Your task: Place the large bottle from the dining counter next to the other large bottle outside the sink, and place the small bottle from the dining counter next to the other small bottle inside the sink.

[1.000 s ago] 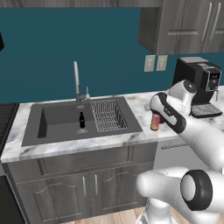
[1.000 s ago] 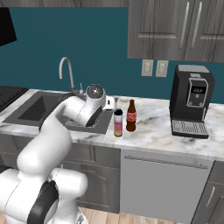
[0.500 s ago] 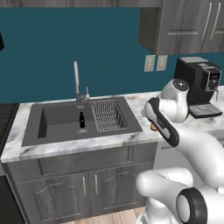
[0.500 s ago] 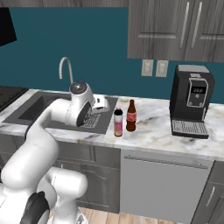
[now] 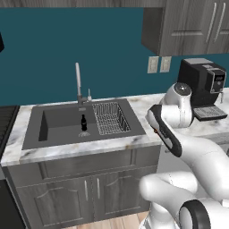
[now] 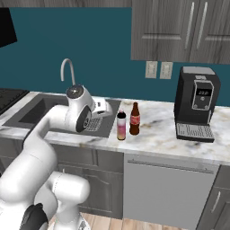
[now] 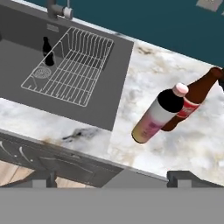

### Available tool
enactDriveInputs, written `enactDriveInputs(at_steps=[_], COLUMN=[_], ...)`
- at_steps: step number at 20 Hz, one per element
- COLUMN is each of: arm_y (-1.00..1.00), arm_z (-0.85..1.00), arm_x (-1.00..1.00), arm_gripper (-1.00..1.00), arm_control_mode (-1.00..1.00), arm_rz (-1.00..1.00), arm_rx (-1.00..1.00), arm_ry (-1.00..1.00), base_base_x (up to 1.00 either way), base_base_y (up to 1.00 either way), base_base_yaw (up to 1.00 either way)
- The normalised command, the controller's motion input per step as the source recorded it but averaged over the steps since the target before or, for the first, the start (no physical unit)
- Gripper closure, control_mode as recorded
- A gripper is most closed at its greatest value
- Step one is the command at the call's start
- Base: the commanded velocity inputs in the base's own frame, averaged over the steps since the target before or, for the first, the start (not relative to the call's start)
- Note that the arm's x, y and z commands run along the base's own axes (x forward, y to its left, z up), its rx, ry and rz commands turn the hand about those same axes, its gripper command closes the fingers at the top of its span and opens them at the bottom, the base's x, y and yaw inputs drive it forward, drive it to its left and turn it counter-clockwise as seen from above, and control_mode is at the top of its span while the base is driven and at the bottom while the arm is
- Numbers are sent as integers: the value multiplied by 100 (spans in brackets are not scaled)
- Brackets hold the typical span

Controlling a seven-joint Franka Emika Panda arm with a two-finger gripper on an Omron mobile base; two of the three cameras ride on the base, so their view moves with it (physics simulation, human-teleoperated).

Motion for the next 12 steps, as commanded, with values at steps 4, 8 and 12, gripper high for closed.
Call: enactDriveInputs(at_steps=[4,8,12], arm_y=[-9,-7,-1], arm_z=[0,0,0], arm_x=[0,0,0], arm_gripper=[-100,-100,-100], arm_control_mode=[-100,-100,-100], arm_rz=[-21,-32,-37], arm_rx=[0,1,6], arm_ry=[0,0,0], base_base_x=[0,0,0], base_base_y=[0,0,0], base_base_yaw=[0,0,0])
